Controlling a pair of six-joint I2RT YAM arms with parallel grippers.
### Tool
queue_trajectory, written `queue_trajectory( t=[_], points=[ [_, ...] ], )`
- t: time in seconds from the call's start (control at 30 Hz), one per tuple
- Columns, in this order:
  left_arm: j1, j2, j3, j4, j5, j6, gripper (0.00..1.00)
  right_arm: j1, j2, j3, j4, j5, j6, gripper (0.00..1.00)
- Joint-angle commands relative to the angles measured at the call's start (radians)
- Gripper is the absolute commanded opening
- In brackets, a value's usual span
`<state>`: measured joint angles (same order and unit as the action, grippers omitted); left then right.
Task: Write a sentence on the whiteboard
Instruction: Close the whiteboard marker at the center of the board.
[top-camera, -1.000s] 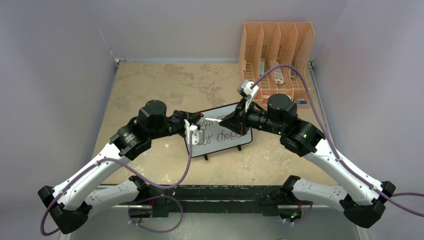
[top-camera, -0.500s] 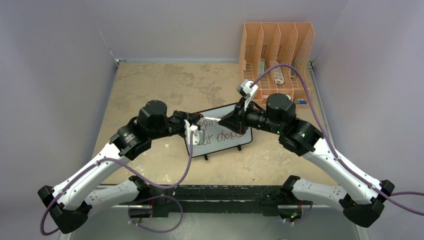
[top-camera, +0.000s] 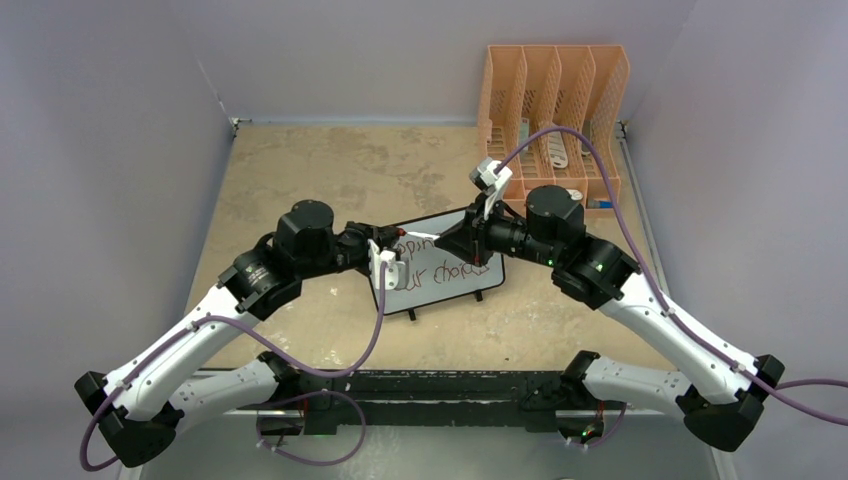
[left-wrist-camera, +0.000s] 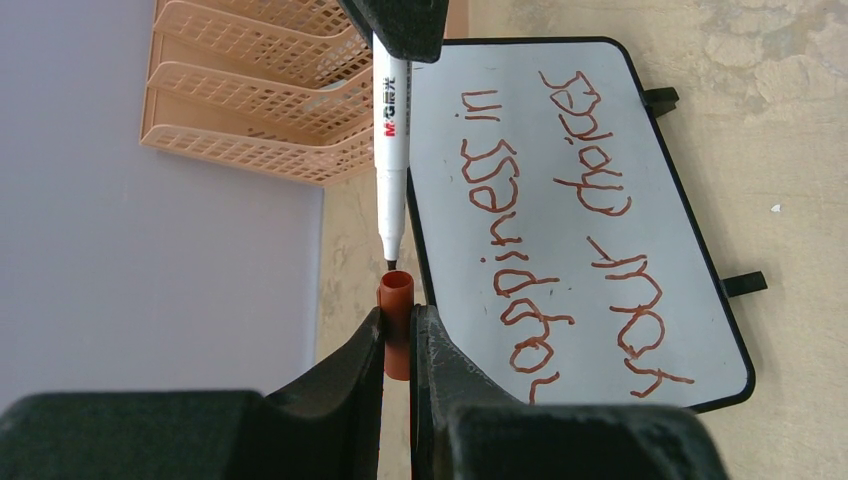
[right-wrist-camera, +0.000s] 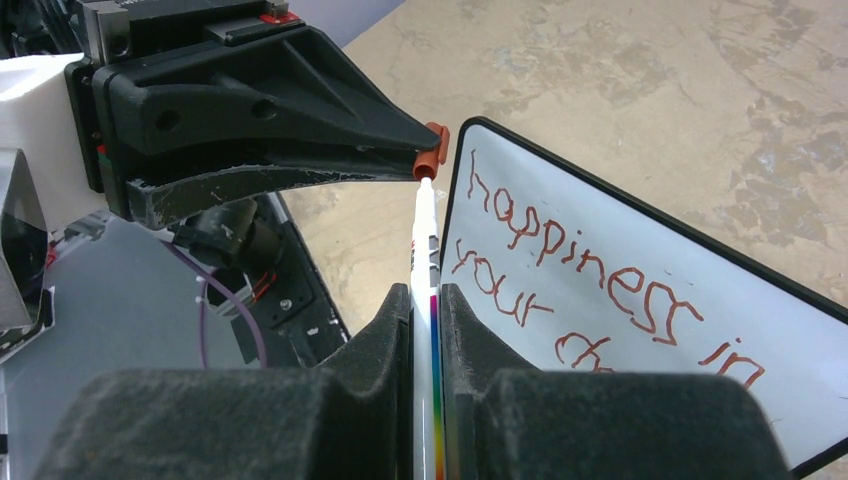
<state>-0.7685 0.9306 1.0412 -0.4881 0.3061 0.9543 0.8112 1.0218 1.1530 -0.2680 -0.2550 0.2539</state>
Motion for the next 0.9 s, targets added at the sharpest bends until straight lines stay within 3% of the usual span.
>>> queue_trajectory(
  t=[0.0, 0.87],
  points=[
    [-0.008, -0.009, 0.046, 0.013, 0.001, 0.009, 0.0, 0.001, -0.001, -0.004, 0.06, 0.011, 0.011, 0.0],
    [-0.023, 0.025, 0.095, -0.035, -0.027, 0.009, 0.0, 0.002, 0.021, -0.052, 0.116, -0.007, 0.023, 0.0]
  ],
)
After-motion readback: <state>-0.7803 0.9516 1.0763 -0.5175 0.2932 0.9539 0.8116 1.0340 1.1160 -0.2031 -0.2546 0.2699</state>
